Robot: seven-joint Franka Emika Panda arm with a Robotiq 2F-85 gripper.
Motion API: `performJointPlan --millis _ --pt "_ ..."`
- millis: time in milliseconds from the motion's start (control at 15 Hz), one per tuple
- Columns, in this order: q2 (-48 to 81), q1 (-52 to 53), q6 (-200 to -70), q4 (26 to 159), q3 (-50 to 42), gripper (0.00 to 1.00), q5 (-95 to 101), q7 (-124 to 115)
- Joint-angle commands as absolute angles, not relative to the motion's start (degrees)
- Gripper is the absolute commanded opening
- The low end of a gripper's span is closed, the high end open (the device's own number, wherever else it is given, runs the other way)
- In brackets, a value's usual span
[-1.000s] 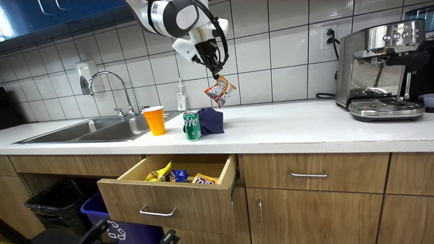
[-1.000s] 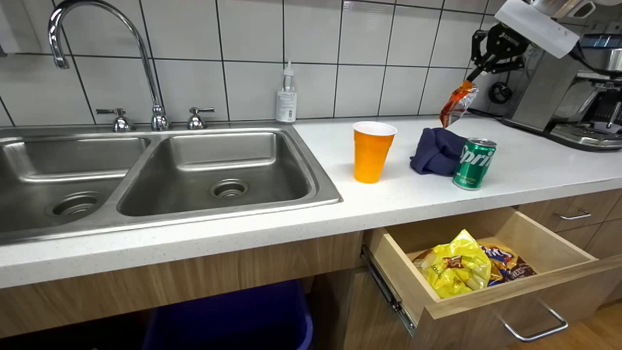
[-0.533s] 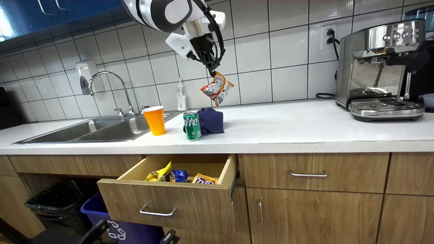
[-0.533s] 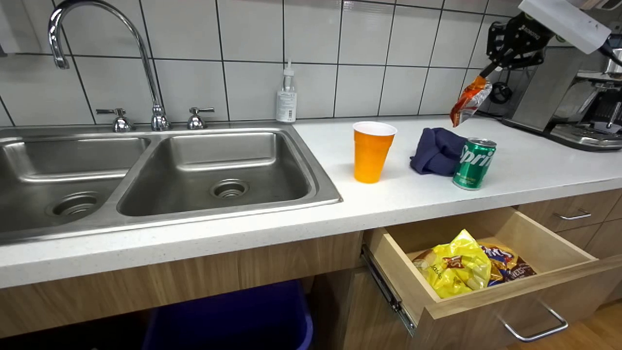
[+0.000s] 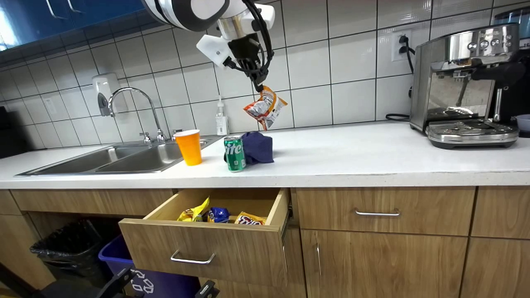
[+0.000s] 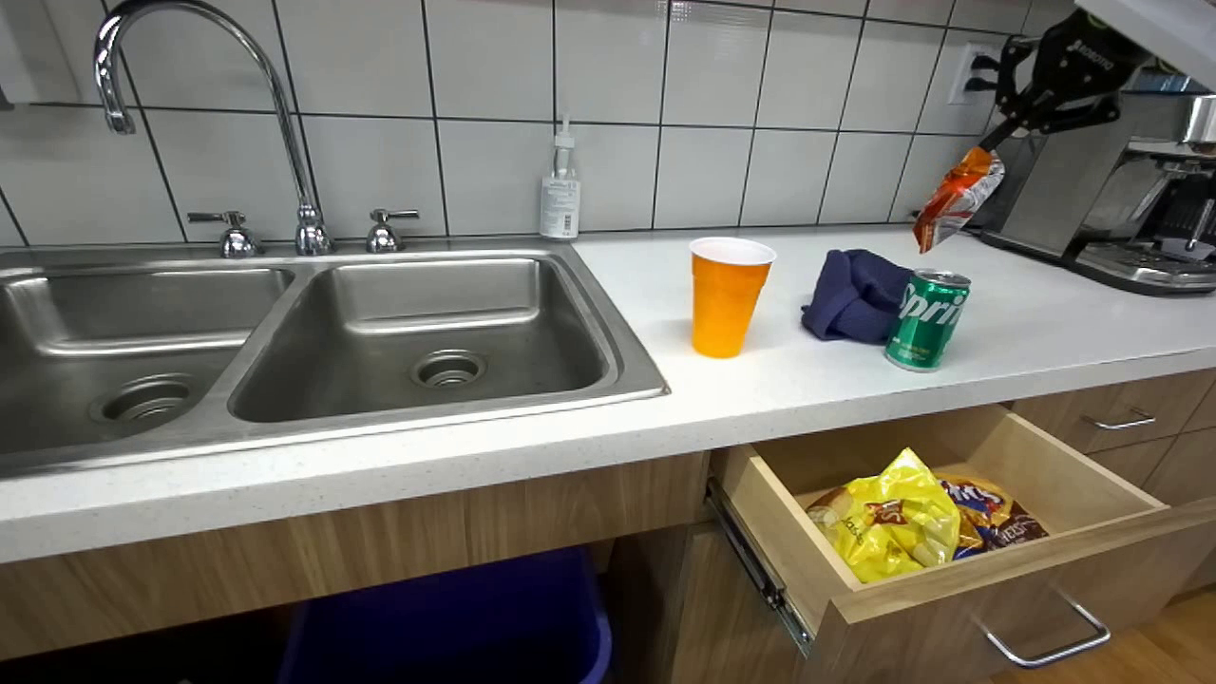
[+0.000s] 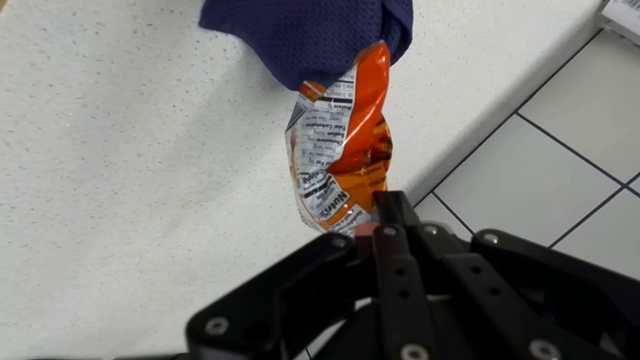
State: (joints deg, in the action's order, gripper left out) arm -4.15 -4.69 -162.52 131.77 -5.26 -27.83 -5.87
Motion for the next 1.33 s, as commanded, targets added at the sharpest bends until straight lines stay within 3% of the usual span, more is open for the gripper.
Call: performJointPlan --millis 0,1267 --pt "-9.1 -5.0 -162.2 135.9 -5.9 0.00 -24.9 -6.4" --pt "-19.3 -6.4 -157.1 147.5 -7.3 0.00 -16.7 -7.4"
